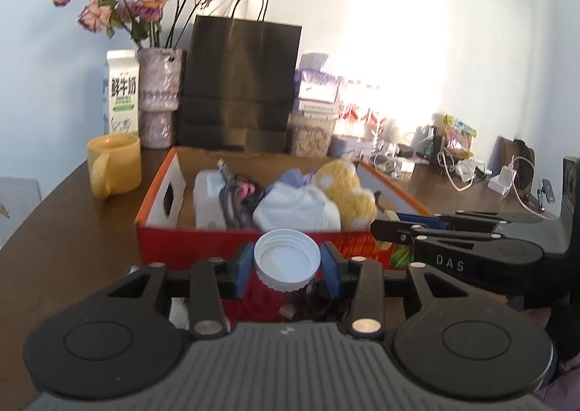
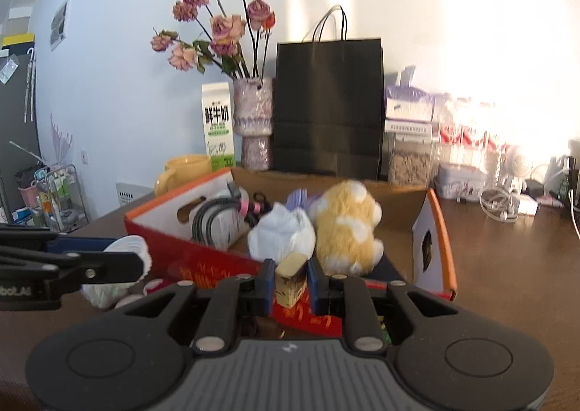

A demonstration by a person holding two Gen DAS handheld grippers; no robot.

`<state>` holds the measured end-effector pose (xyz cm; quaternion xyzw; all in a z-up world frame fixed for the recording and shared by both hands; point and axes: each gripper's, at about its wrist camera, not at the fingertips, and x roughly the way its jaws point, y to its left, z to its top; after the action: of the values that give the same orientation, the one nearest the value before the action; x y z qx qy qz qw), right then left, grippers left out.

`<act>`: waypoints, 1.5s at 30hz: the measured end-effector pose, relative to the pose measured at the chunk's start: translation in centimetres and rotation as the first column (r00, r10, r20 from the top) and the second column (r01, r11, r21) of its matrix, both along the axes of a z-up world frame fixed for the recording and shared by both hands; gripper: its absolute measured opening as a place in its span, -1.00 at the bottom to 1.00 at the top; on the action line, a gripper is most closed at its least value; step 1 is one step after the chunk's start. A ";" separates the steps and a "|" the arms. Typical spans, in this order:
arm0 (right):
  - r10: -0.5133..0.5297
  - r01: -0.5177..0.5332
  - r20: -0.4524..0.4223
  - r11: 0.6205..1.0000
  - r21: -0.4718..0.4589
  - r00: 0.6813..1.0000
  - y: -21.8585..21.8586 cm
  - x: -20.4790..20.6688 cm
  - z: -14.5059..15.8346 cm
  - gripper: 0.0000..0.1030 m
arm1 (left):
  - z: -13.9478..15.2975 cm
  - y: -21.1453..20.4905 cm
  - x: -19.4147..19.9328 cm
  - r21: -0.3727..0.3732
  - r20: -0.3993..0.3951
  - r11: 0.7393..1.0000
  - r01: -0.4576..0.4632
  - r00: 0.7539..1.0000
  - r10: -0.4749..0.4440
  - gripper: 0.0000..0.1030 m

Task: Organize objects
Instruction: 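Carry the beige block and white cap over the red box, then open both tools to drop the block and cap into the box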

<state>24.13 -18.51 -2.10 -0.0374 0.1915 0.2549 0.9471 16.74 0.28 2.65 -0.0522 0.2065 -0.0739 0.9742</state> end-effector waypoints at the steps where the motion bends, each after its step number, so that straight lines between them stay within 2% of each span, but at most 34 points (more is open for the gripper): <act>1: -0.002 0.002 0.007 1.000 0.002 1.000 -0.1 0.1 0.2 -0.66 | 0.2 -0.2 0.3 -0.001 0.008 1.000 0.002 1.000 -0.002 -0.21; 17: -0.069 0.068 0.072 0.998 0.013 0.995 -2.0 5.2 2.4 -0.66 | 2.0 -1.4 6.3 -0.025 0.070 1.000 -0.015 0.997 0.017 -0.21; 23: -0.095 0.094 0.064 0.995 0.023 0.993 -2.6 8.0 2.4 -0.66 | 1.8 -1.4 9.5 -0.040 0.067 0.999 -0.032 0.997 0.035 -0.21; 32: -0.097 0.097 0.049 0.995 0.012 0.994 -2.8 12.1 2.0 -0.66 | 1.5 -1.2 14.4 -0.021 0.079 0.997 -0.079 0.994 0.080 -0.21; 39: -0.072 0.071 0.012 0.997 0.023 0.997 -2.7 14.6 1.0 -0.66 | 0.0 -0.2 16.0 -0.009 0.035 0.995 -0.103 0.994 0.104 -0.21; 45: -0.069 0.069 0.005 0.998 0.012 0.998 -2.3 14.8 0.6 -0.66 | -0.2 0.0 15.9 -0.006 0.036 0.994 -0.109 0.993 0.109 -0.21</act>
<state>38.97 -20.85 -1.47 -0.0260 0.1885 0.2230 0.9561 32.68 0.32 2.48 -0.0640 0.1855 -0.0221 0.9803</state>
